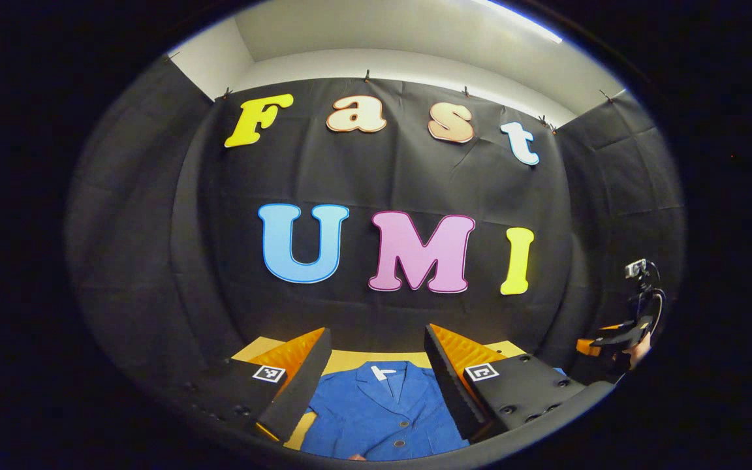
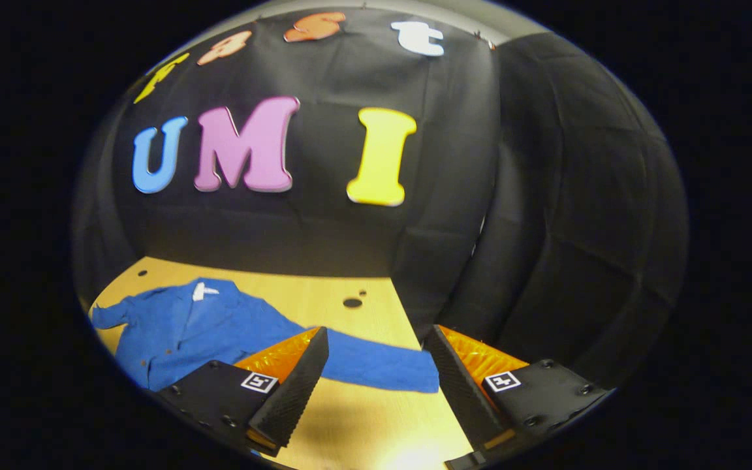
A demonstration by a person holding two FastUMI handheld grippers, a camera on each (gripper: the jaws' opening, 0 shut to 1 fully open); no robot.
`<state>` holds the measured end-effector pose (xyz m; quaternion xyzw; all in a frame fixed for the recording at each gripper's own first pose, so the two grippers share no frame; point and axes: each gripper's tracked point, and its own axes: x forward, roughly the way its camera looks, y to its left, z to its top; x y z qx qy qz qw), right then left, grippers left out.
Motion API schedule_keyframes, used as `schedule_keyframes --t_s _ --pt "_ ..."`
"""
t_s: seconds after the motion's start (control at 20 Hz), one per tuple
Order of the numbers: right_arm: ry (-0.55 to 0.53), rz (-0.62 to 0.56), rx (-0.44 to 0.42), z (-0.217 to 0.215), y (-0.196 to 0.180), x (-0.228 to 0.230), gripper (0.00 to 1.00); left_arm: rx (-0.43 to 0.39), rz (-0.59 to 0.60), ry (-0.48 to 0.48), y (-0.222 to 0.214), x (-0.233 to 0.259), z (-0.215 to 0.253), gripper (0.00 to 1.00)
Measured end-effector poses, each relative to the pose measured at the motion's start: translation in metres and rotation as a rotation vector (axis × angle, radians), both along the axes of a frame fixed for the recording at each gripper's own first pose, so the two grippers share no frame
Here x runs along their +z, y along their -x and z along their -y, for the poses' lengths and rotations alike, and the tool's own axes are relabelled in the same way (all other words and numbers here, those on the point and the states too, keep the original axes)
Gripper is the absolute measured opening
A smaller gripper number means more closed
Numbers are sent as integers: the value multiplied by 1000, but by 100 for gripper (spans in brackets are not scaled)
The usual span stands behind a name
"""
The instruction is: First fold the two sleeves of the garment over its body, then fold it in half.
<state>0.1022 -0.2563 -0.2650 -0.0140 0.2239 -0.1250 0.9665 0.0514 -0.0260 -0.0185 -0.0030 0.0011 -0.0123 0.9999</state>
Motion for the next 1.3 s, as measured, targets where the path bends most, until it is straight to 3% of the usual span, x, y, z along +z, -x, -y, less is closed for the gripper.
schedule_keyframes --t_s 0.05,0.2,0.25,0.3,0.5,0.65,0.75,0.8,0.85,0.9,0.95,1.0,1.1,1.3 --pt "-23 -38 -22 12 -7 -24 99 4 -3 -7 -8 2 5 82" --pt "-121 -172 -106 49 -19 -98 100 25 -61 -16 -37 -13 28 81" --pt "-141 -202 -131 62 -22 -118 95 39 -98 -20 -46 -22 36 82" --pt "-160 -232 -148 74 -26 -136 100 51 -133 -20 -55 -32 45 82" --pt "-231 -369 -194 93 -26 -203 100 53 -198 -14 -77 -52 78 82" --pt "-288 -400 -223 103 -24 -219 94 65 -205 -59 -85 -54 88 82" --pt "-276 -397 -227 109 -26 -221 75 62 -214 -70 -91 -56 95 82" --pt "-280 -400 -230 110 -25 -221 83 60 -217 -71 -94 -57 98 82" --pt "-296 -400 -235 109 -26 -221 73 56 -218 -71 -98 -57 102 82" --pt "-315 -403 -252 110 -24 -221 83 48 -216 -70 -101 -57 106 82" --pt "-324 -391 -265 113 -26 -222 75 39 -216 -72 -104 -57 111 82" --pt "-325 -400 -262 112 -24 -224 82 29 -215 -77 -105 -58 115 82" --pt "-293 -399 -280 115 -23 -221 77 6 -205 -88 -108 -55 123 82" --pt "-251 -403 -282 105 -24 -221 32 -5 -183 -118 -109 -48 121 82"
